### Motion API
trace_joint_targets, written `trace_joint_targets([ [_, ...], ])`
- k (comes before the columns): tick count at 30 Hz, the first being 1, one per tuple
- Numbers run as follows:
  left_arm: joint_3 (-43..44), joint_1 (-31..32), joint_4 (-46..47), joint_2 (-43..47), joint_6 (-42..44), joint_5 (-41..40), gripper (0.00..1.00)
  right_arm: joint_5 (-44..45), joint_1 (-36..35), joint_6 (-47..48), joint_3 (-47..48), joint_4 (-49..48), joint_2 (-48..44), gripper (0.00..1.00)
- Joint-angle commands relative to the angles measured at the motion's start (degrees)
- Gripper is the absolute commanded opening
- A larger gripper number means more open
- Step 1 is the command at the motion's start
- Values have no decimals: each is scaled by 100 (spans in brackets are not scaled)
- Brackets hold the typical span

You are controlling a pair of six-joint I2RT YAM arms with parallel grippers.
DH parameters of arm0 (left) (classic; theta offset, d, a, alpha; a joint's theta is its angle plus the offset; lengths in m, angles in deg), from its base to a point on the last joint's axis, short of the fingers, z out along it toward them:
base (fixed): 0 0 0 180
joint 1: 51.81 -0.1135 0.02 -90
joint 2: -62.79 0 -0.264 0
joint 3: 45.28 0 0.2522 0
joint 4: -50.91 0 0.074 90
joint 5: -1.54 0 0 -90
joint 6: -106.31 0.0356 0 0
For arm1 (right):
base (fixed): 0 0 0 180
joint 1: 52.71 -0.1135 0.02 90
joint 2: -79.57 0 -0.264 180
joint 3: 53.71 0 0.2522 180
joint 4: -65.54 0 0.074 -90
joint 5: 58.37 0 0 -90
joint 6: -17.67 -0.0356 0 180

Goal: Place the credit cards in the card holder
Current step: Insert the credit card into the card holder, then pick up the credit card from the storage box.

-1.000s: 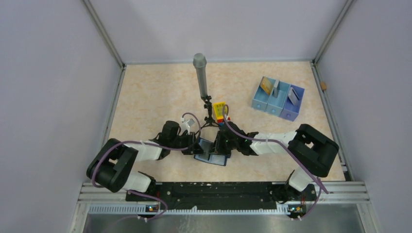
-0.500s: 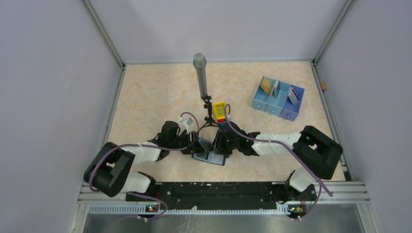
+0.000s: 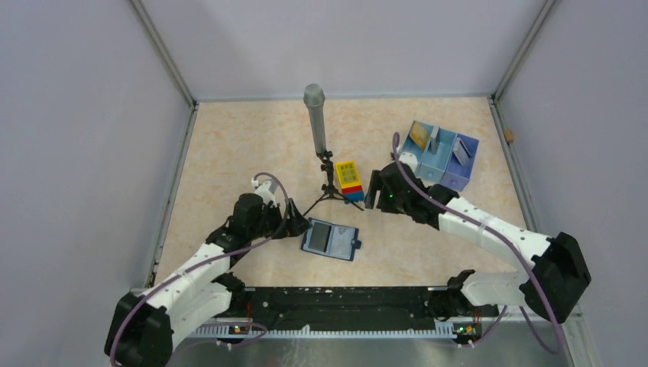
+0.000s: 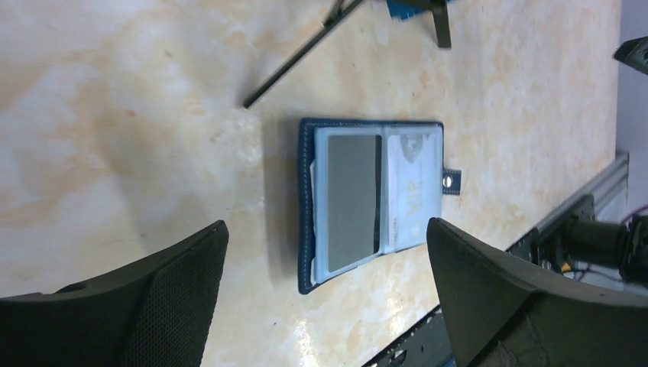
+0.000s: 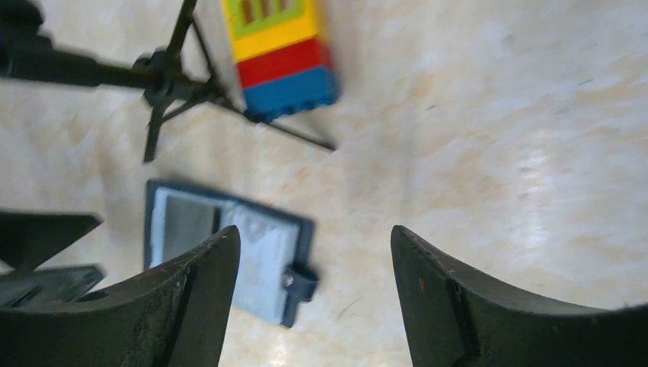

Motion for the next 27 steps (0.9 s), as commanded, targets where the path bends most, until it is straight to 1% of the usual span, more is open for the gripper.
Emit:
trace_joint_targets([
  [1,674,-284,-1322,780,281,-837,99,473,782,1190,542,798,-302,74],
  [4,1451,-772,-2113,849,542,-736,99,537,1307,1710,965,817,-104,76],
  [5,1603,-969,-2242,827,534,-614,99,543,1472,1880,1049,781,-45,76],
  [7,1991,-1306,-2405,680,634,-109,99,560,1805,2152,1397,686,259,76],
  [9,2541,-1561,-2827,476,852,148,99,741,2085,2337,1679,579,525,76],
  [11,3021,-1709,-3282,336,1244,63,99,923,2372,2543,1885,324,794,76],
  [13,3351,-1710,-3557,296,1605,-500,99,893,2711,2626,2088,62,1113,74],
  [14,3417,-1705,-3605,291,1650,-787,99,761,2895,2663,2158,-103,1279,72],
  [17,3263,-1711,-3388,384,1772,-1135,99,333,3392,2777,2385,-509,1767,71],
  [19,3051,-1712,-3125,545,1871,-1484,99,239,3621,2878,2614,-621,2110,71],
  [21,2967,-1712,-3064,596,1977,-1758,99,179,3792,2978,2840,-695,2436,71],
  [23,2946,-1712,-3080,576,1990,-1803,99,115,3935,3036,3052,-764,2744,71],
  [24,2918,-1712,-3050,566,1991,-1720,99,74,3992,3050,3141,-798,2897,71],
  [25,2873,-1712,-2993,504,2006,-1547,99,-14,4121,3051,3341,-886,3267,71],
  [27,2899,-1712,-3010,429,1999,-1547,99,-143,4194,3030,3469,-946,3516,71],
])
